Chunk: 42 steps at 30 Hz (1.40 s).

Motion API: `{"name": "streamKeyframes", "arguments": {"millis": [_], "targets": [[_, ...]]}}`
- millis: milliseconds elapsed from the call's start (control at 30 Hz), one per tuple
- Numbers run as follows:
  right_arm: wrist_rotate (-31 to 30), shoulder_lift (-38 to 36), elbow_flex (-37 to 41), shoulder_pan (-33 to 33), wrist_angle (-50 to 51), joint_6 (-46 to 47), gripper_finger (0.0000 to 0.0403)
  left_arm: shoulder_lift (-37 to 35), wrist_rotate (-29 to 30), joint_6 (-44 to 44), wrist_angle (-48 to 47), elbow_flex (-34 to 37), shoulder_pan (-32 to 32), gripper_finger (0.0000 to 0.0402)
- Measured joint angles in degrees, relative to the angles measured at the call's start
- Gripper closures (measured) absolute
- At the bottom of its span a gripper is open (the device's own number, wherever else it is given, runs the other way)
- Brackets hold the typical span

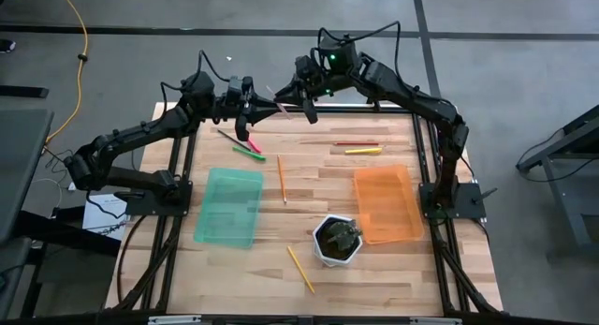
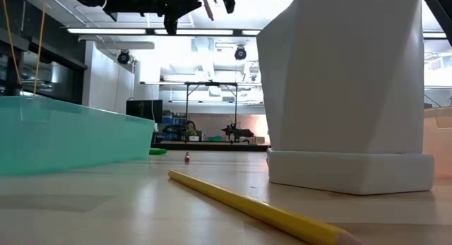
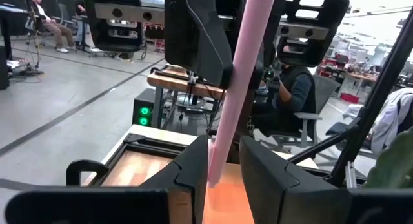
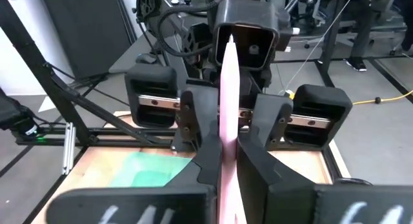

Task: Sort pens & pencils
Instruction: Put the light pink pen into the green bin

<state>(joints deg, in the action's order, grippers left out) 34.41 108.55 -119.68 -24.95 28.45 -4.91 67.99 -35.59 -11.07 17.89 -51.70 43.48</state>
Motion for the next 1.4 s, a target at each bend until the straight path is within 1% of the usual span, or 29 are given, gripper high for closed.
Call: {"name": "streamKeyframes", "arguments": {"millis": [200,333,567,1067,1167,1400], "targets": [[1.7,0.0,0.0,0.0,0.0,0.0,0.0386,0.0,0.0,-0.5,0.7,0.0,-0.2,0.0323],[2.7,0.0,0.0,0.0,0.0,0.0,0.0386,0.0,0.1,-0.8,2.6,0.0,-1.7,0.0323],[3.5,0.0,0.0,0.3,0.0,0.0,0.0386,0.6,0.7,-0.8,2.5,0.0,-4.2,0.0323],[3.3,0.1,0.0,1.1,0.0,0.0,0.0386,0.5,1.4,-0.8,2.6,0.0,-4.2,0.0323],[3.3,0.1,0.0,1.1,0.0,0.0,0.0386,0.5,1.4,-0.8,2.6,0.0,-4.2,0.0334],[3.2,0.1,0.0,1.3,0.0,0.2,0.0386,0.5,1.4,-0.6,2.6,0.0,-4.2,0.0387]]}}
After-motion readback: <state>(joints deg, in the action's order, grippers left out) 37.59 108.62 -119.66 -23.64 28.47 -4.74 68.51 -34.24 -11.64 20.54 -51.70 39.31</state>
